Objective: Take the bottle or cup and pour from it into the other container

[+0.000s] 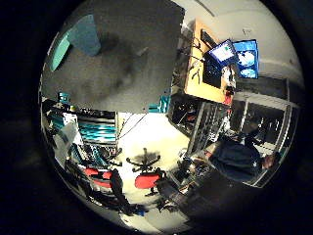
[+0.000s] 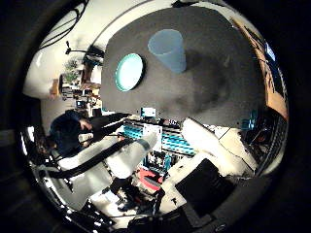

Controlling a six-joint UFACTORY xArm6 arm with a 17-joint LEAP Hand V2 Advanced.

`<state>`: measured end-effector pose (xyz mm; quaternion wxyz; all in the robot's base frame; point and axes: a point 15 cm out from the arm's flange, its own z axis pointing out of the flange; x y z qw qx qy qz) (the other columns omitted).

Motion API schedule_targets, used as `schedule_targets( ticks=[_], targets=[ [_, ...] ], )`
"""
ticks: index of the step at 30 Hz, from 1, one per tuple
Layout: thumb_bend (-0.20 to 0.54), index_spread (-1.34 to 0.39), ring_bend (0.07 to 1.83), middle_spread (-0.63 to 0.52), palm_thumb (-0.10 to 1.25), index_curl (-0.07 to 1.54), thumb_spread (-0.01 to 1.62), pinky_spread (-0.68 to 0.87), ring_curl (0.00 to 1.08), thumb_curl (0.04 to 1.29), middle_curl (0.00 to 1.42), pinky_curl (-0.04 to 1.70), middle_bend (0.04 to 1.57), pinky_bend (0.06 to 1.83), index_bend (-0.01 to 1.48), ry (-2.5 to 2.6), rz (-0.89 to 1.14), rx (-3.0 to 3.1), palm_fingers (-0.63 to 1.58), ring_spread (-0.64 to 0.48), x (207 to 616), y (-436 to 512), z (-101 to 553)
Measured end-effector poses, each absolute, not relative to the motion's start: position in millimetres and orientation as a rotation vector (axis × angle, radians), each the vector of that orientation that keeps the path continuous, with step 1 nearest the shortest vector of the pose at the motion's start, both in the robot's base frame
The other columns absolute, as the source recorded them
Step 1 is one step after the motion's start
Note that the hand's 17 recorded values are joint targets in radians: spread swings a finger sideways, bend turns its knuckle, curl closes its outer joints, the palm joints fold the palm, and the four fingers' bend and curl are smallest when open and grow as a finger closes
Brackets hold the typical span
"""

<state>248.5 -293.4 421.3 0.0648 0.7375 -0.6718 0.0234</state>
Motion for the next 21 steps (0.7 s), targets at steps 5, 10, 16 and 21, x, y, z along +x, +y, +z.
schedule_targets(
  ticks=[5,10,16,21],
  targets=[
    [-0.034,-0.38,0.23,0.01,0.66,0.28,1.08,0.41,0.27,0.34,0.31,0.31,0.19,0.34,0.16,-2.025,0.093,2.227,0.19,0.18,244.8,-299.5,423.8],
    [-0.027,-0.38,0.26,0.01,0.61,0.27,1.08,0.41,0.27,0.32,0.31,0.31,0.2,0.36,0.15,-2.042,0.122,2.221,0.2,0.17,241.5,-307.2,426.6],
    [-0.026,-0.38,0.27,0.01,0.57,0.27,1.09,0.41,0.27,0.31,0.32,0.31,0.2,0.39,0.15,-2.068,0.137,2.226,0.2,0.16,240.6,-309.8,426.9],
    [-0.03,-0.37,0.31,0.01,0.49,0.25,1.1,0.42,0.27,0.29,0.33,0.31,0.22,0.41,0.14,-2.206,0.153,2.243,0.2,0.16,245.1,-311.9,420.8]
  ],
)
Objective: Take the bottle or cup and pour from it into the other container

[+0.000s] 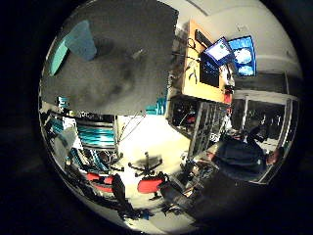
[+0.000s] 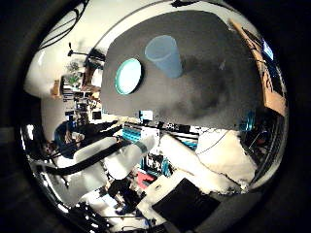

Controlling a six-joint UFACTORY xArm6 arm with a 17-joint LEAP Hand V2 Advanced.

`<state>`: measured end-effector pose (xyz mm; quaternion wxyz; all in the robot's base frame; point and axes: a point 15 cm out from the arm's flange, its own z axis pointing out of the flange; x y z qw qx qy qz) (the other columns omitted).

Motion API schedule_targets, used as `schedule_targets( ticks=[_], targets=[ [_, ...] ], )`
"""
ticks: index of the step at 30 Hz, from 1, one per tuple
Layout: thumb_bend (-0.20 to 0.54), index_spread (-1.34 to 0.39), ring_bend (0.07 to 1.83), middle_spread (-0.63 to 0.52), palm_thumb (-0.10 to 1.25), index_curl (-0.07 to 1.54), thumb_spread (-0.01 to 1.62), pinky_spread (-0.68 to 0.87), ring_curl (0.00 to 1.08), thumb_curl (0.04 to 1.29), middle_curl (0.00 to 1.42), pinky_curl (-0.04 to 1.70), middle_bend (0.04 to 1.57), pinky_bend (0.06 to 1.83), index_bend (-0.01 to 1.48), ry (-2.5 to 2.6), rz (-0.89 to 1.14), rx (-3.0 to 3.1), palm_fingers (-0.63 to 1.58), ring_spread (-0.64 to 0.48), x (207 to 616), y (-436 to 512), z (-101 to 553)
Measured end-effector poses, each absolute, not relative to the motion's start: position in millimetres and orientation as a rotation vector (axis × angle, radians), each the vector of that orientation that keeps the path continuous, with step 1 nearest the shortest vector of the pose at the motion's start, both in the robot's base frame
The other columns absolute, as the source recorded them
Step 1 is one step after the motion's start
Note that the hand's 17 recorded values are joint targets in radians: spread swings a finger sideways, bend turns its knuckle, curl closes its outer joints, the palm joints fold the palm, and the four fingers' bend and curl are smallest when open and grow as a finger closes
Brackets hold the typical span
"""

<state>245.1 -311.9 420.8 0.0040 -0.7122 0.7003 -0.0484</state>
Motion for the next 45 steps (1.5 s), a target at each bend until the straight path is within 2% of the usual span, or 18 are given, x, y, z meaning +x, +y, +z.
schedule_targets(
  ticks=[6,14,24,33,45],
  targets=[
    [-0.024,-0.32,0.35,0.04,0.46,0.23,1.1,0.42,0.28,0.29,0.34,0.31,0.24,0.46,0.13,2.177,-0.08,-2.099,0.16,0.16,253.1,-319.4,396.7],
    [-0.023,-0.28,0.39,0.14,0.43,0.21,1.09,0.42,0.27,0.28,0.33,0.33,0.21,0.56,0.14,2.097,0.017,-1.882,0.0,0.19,267.5,-331.2,357.7],
    [-0.025,-0.25,0.39,0.17,0.39,0.22,1.06,0.42,0.26,0.28,0.34,0.31,0.24,0.54,0.14,1.984,0.168,-1.672,0.0,0.2,284.6,-342.1,293.4],
    [-0.027,-0.22,0.41,0.18,0.43,0.22,1.02,0.43,0.27,0.29,0.34,0.31,0.24,0.56,0.14,1.848,0.219,-1.469,0.01,0.19,303.5,-342.1,247.8],
    [-0.032,-0.2,0.43,0.18,0.43,0.22,0.94,0.43,0.26,0.3,0.34,0.3,0.26,0.57,0.14,1.732,0.347,-1.36,0.0,0.18,314.9,-319.5,222.1]
  ],
)
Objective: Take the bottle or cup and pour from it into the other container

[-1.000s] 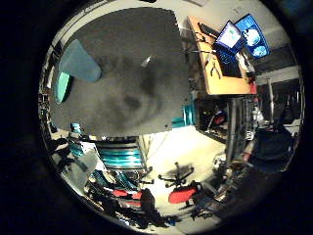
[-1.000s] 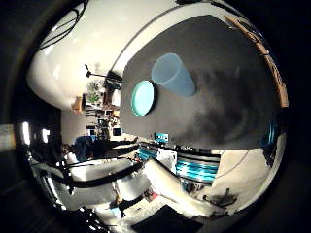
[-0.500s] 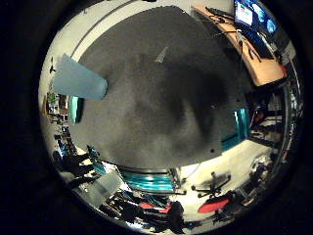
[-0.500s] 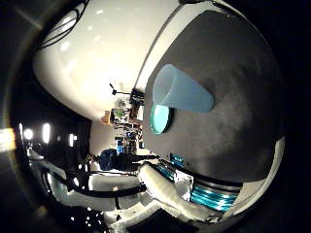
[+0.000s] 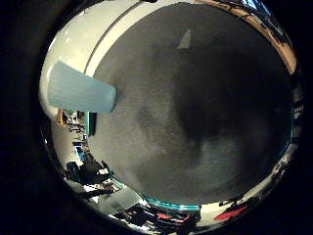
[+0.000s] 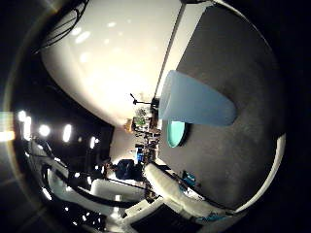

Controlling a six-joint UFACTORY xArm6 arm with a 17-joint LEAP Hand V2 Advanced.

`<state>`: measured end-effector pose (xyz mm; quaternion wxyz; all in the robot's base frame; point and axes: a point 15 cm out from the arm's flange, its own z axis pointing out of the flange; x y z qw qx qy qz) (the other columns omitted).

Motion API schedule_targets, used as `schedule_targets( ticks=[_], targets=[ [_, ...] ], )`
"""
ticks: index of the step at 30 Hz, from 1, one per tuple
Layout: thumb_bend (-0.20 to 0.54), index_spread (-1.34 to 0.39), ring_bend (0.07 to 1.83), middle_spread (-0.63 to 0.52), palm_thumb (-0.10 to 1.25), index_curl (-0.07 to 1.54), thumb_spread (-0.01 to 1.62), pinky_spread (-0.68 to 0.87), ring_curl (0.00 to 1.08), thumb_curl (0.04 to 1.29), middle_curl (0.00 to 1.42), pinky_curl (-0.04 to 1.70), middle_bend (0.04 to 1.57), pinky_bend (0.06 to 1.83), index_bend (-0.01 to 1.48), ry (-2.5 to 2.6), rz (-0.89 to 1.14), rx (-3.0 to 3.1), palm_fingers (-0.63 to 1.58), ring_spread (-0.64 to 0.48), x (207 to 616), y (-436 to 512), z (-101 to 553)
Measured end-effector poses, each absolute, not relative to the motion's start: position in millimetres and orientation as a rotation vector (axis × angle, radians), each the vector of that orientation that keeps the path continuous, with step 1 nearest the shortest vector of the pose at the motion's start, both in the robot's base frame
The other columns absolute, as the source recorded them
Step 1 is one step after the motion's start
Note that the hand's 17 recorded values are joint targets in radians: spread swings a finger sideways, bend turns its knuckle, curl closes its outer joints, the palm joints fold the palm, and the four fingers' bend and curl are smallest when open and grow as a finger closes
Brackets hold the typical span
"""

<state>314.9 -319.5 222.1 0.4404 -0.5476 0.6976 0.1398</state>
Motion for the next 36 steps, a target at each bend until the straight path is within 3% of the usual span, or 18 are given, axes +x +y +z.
schedule_targets(
  ticks=[36],
  targets=[
    [-0.03,-0.17,0.5,0.11,0.49,0.24,0.92,0.42,0.25,0.3,0.33,0.29,0.28,0.61,0.15,1.569,0.504,-1.356,0.09,0.16,369.1,-240.9,191.0]
  ],
)
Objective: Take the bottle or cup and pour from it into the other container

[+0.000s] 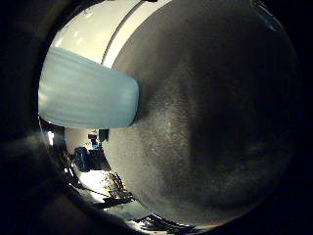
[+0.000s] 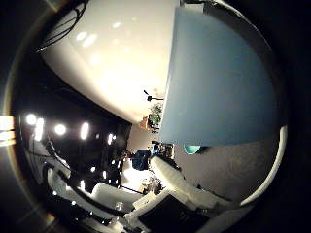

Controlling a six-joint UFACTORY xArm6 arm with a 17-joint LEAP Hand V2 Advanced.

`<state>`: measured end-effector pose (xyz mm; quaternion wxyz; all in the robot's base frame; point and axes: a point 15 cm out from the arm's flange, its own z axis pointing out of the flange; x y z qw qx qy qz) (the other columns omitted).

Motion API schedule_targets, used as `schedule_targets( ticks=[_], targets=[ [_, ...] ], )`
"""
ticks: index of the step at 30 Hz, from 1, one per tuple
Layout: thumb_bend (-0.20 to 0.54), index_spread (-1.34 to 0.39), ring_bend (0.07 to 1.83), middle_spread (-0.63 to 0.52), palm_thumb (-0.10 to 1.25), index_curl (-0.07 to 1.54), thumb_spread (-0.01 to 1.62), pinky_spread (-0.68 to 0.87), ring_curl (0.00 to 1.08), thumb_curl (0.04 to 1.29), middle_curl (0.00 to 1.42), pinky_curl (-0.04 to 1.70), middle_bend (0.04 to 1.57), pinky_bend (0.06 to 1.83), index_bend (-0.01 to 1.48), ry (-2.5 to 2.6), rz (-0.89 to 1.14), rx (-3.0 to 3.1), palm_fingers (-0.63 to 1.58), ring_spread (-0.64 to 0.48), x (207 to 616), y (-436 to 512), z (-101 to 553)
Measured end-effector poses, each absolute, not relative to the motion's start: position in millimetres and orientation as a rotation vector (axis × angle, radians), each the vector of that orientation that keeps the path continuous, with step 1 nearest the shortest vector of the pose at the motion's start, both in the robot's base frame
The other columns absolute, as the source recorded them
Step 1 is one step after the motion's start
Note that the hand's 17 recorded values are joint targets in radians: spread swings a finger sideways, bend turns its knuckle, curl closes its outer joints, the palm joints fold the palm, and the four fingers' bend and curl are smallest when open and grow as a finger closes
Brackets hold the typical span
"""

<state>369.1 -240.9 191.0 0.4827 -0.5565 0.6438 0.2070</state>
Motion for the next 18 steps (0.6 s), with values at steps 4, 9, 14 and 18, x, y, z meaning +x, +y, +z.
schedule_targets(
  ticks=[4,9,14,18],
  targets=[
    [-0.029,-0.16,0.51,0.11,0.49,0.25,0.93,0.42,0.25,0.3,0.33,0.28,0.28,0.61,0.15,1.552,0.528,-1.374,0.11,0.14,373.2,-227.8,189.8],
    [-0.024,-0.14,0.52,0.09,0.51,0.26,0.93,0.39,0.24,0.31,0.33,0.27,0.28,0.59,0.16,1.528,0.563,-1.4,0.14,0.12,377.7,-208.7,187.2],
    [-0.015,-0.13,0.55,0.07,0.61,0.28,0.96,0.35,0.24,0.32,0.34,0.24,0.32,0.51,0.17,1.521,0.582,-1.411,0.26,0.08,376.3,-201.3,185.0],
    [-0.017,-0.16,0.67,0.05,0.7,0.29,0.98,0.27,0.26,0.36,0.35,0.22,0.36,0.46,0.17,1.51,0.596,-1.418,0.41,0.03,376.9,-196.6,185.2]
  ],
)
